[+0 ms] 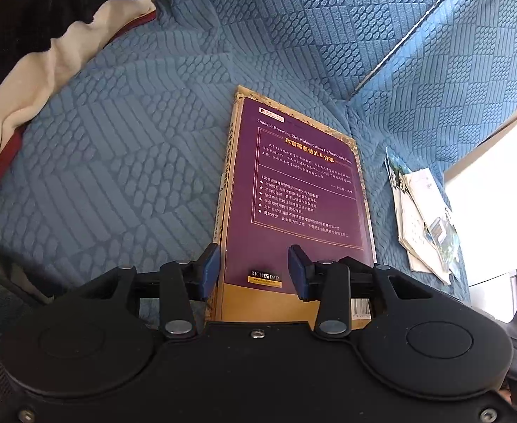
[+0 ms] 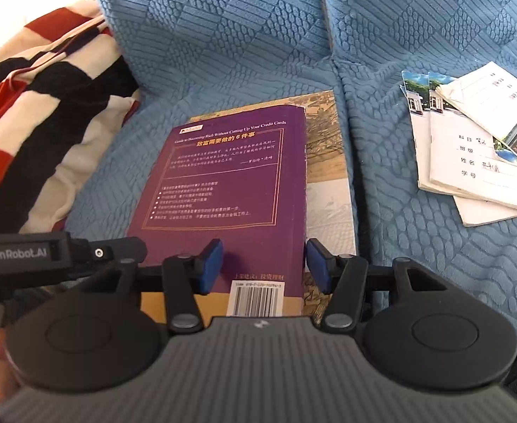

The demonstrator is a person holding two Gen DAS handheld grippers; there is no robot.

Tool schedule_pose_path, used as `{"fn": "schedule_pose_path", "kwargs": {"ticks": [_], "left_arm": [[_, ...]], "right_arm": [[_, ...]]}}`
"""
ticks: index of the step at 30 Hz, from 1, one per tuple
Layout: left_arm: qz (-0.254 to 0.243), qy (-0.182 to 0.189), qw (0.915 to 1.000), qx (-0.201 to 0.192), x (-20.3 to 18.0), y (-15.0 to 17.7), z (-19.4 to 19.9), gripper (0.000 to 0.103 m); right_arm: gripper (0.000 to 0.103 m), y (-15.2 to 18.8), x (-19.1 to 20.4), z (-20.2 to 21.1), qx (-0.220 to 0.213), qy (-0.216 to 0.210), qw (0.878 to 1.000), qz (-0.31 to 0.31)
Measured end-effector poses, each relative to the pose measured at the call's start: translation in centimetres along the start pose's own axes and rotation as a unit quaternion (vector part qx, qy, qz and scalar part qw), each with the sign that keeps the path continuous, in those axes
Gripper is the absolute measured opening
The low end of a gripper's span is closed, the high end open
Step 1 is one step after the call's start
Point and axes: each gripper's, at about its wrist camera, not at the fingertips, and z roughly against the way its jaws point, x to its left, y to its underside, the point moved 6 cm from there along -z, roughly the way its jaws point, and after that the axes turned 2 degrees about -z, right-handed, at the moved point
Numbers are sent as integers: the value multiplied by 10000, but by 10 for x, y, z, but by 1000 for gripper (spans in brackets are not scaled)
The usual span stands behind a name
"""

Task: Organize objects
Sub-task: 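Open both tools and pull back from the standing purple paperback, then move both tools back and over toward the pile of forms and postcards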

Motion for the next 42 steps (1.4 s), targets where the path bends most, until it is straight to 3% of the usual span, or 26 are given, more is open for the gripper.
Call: {"fn": "schedule_pose_path", "kwargs": {"ticks": [6,12,26,40,42], "left_arm": [[-185,-103,9998,27,-3,-2,0,39],[-502,-227,9983,-202,-20,-12,25,38],[-1080,-137,9890,-999,-76,-29,119,44],[-1277,-94,9844,-1206,-100,-9,164,45],[-1305,-96,9834,-1259,-101,-5,168,50]], "right_arm": [[52,-1,-2,0,11,-6,10000,-56],[39,-17,-3,13,-73,67,9998,-156],[39,-69,28,138,-1207,-388,9916,251],[40,-52,26,192,-1419,-279,9893,212],[40,-47,24,196,-1429,-226,9892,232]]}}
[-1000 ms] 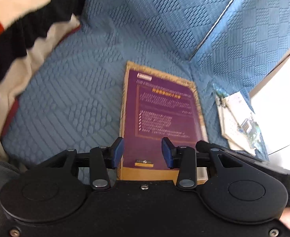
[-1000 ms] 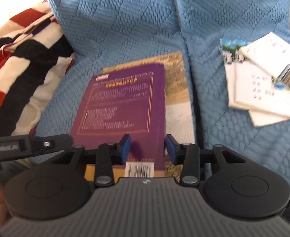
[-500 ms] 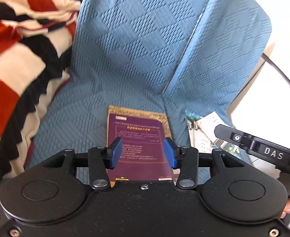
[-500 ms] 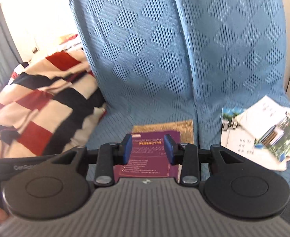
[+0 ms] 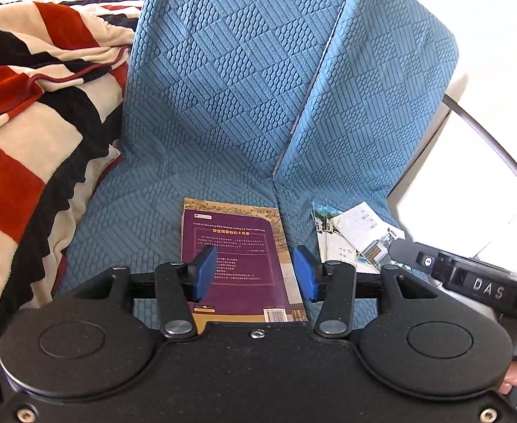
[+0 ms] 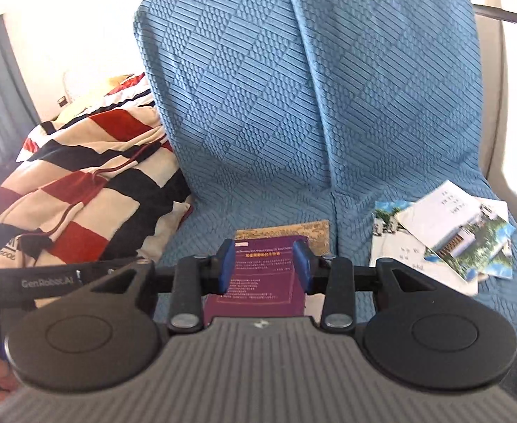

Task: Organize objects
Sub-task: 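Move both tools back and over toward the pile of forms and postcards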

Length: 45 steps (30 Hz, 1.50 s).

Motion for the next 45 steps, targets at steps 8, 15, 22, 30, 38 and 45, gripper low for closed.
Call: {"fn": "schedule_pose_path", "kwargs": {"ticks": [8,15,22,30,38,45], "left_arm": [[-87,-26,9999,-100,-9,3,8,56],[-114,37,9999,-66,-23,8,4,68],[-102,123,9999,-40,-37,11,-1,70],[-252,216,9994,-62,-55,12,-1,74],[-313,252,9992,-78,-65,9,-1,80],[-398,329,9987,-49,-80,8,-4,84]], "right_arm": [[40,15,-11,11,-4,209,9998,-10],[40,19,-22,20,-25,364,9993,-16],[41,20,-35,28,-57,484,9988,-36],[41,22,-47,36,-94,547,9984,-110],[41,24,-60,40,-122,629,9978,-192],[48,24,-75,49,-211,730,9969,-213]]}}
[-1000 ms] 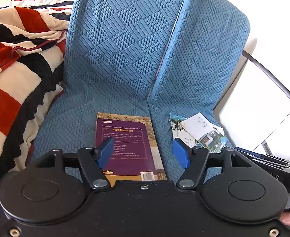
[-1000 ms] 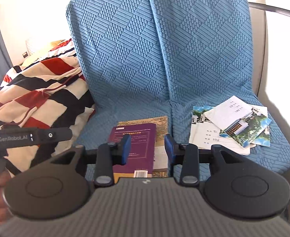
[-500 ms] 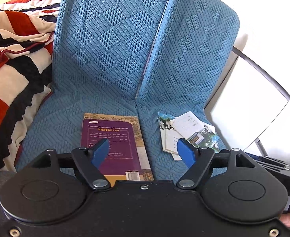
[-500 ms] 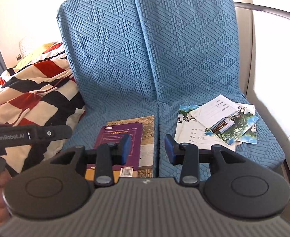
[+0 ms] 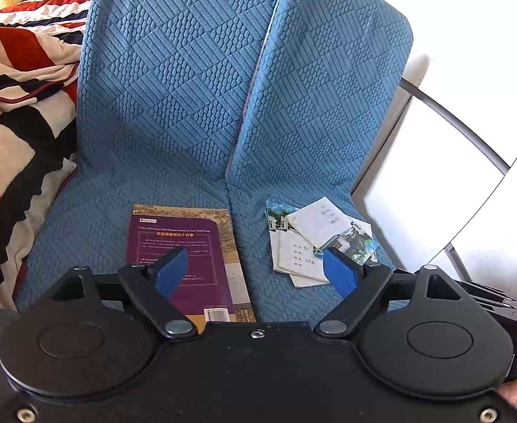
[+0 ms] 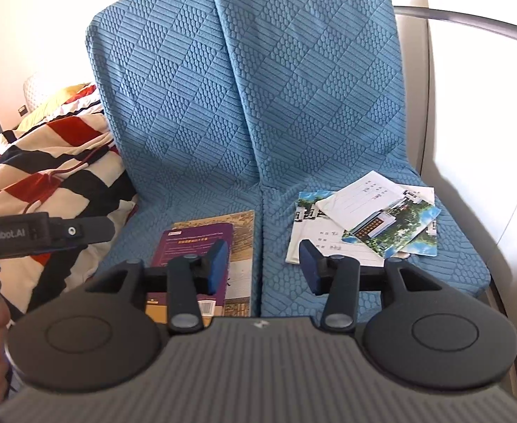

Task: Organize objects
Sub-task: 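Move both tools back and over toward the pile of forms and postcards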

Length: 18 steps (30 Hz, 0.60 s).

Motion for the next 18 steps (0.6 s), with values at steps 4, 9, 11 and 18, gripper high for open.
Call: {"fn": "schedule_pose_path", "kwargs": {"ticks": [4,9,11,18], "left_arm": [[-87,58,9999,18,-11,0,-3,85],[-137,133,9998,53,-24,0,-8,86],[-164,151,9997,56,-29,1,-10,86],[-254,252,9993,104,-45,1,-16,86]], "right_arm": [[48,-1,-10,3,-26,82,9999,-52],[50,-1,-21,6,-34,200,9998,-91],[51,-1,-26,8,-47,234,9996,-124],[51,0,-43,12,-70,390,9990,-213]]}}
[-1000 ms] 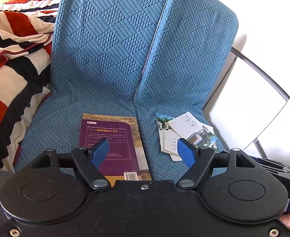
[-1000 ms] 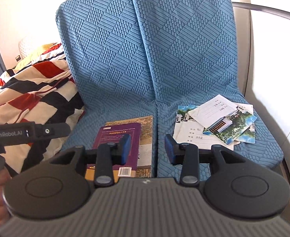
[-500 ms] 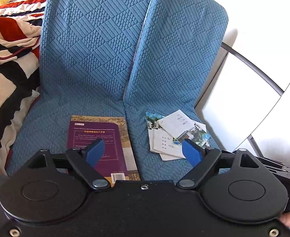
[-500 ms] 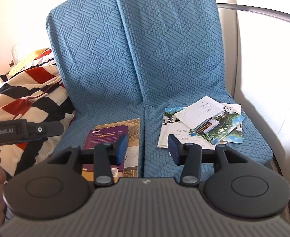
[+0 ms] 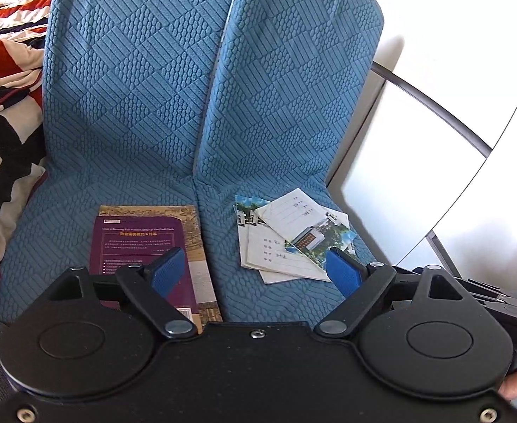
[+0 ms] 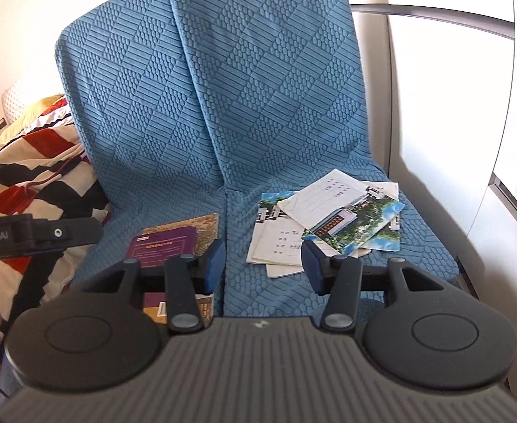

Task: Organize objects
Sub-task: 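Move both tools back and over toward the pile of forms and postcards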

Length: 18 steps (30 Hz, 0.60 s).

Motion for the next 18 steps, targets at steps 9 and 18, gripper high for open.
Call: {"fn": "schedule_pose_path", "kwargs": {"ticks": [9,18], "left_arm": [[-120,67,9999,62,-17,-2,-11,87],[-237,183,9995,128,-39,-4,-24,94]], "right_arm": [[79,-1,-21,3,-65,161,9997,-190],[84,2,-39,2,35,317,9990,-327]]}}
